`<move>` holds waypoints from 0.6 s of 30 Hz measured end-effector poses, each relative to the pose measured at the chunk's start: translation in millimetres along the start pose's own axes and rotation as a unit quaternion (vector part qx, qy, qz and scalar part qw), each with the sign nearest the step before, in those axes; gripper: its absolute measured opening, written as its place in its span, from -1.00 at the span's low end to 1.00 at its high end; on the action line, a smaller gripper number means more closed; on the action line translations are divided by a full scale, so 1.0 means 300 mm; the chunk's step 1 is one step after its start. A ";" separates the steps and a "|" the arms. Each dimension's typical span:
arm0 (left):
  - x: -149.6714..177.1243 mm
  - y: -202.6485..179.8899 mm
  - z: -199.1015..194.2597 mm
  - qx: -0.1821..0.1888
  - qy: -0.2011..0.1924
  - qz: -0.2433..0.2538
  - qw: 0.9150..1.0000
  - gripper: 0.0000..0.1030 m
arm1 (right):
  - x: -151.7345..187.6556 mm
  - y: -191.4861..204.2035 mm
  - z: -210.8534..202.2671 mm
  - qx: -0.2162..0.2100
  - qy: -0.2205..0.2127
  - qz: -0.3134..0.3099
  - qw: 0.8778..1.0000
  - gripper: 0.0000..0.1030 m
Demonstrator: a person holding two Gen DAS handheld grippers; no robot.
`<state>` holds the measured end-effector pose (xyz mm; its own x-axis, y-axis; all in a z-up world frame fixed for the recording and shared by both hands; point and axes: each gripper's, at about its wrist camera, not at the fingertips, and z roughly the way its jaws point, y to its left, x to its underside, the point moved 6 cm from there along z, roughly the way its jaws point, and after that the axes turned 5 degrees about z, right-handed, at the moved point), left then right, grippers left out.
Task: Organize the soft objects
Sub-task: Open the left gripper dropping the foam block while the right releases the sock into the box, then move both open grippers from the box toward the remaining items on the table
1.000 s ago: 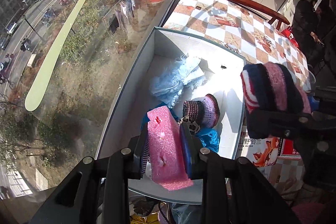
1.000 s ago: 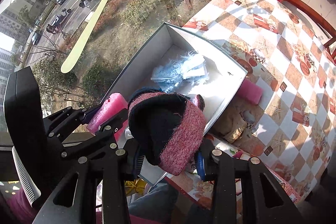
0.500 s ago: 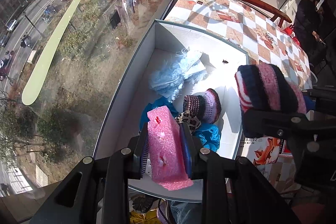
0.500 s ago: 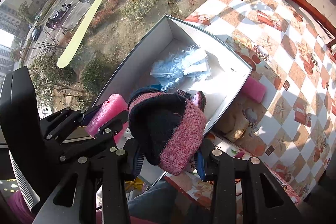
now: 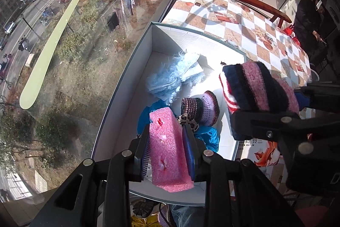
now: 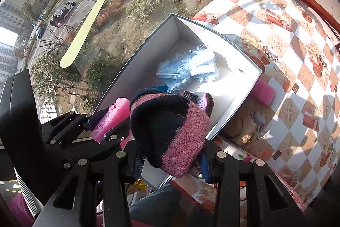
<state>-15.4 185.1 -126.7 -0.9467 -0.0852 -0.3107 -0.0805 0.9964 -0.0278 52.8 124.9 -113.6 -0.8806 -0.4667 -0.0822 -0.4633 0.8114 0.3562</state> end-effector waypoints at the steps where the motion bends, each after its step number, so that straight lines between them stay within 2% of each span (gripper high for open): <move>1: 0.000 -0.005 -0.004 0.003 -0.003 0.001 1.000 0.27 | -0.003 -0.003 0.000 -0.001 0.002 0.001 1.000 -0.04; 2: 0.001 -0.008 -0.007 0.008 -0.005 -0.001 1.000 0.50 | -0.006 -0.006 -0.002 -0.003 0.002 0.003 1.000 0.28; 3: -0.002 -0.008 -0.016 0.018 -0.014 -0.009 1.000 0.72 | -0.010 -0.014 -0.010 -0.005 -0.003 0.007 1.000 0.47; 4: -0.004 -0.011 -0.024 0.025 -0.022 -0.013 0.999 0.77 | -0.012 -0.024 -0.019 -0.001 -0.009 0.011 1.000 0.67; 7: -0.015 -0.021 -0.038 0.028 -0.034 -0.010 0.999 0.99 | -0.017 -0.069 -0.044 -0.016 0.003 0.031 0.999 0.69; 9: -0.022 -0.031 -0.043 0.038 -0.036 -0.010 0.999 0.99 | -0.022 -0.117 -0.077 -0.022 0.011 0.042 0.999 0.69; 10: -0.027 -0.037 -0.046 0.045 -0.037 -0.011 0.998 0.99 | -0.031 -0.151 -0.100 -0.017 0.013 0.045 0.999 0.81; 11: -0.031 -0.042 -0.050 0.049 -0.039 -0.013 0.998 0.99 | -0.040 -0.188 -0.121 -0.008 0.012 0.048 0.999 1.00; 13: -0.039 -0.057 -0.056 0.046 -0.041 -0.011 0.998 0.99 | -0.055 -0.283 -0.149 0.023 0.022 0.059 0.998 1.00; 16: -0.042 -0.083 -0.060 0.043 -0.039 -0.009 0.998 0.99 | -0.064 -0.447 -0.112 0.075 0.068 0.090 0.991 1.00; 18: -0.041 -0.098 -0.063 0.045 -0.035 -0.011 0.998 0.99 | -0.052 -0.540 -0.047 0.084 0.100 0.114 0.985 1.00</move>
<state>-7.2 156.8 -104.2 -0.9206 -0.1094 -0.3749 -0.0690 0.9904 -0.1195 143.0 -4.2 -156.8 -0.9342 -0.3124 0.1725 -0.2810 0.9419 0.1839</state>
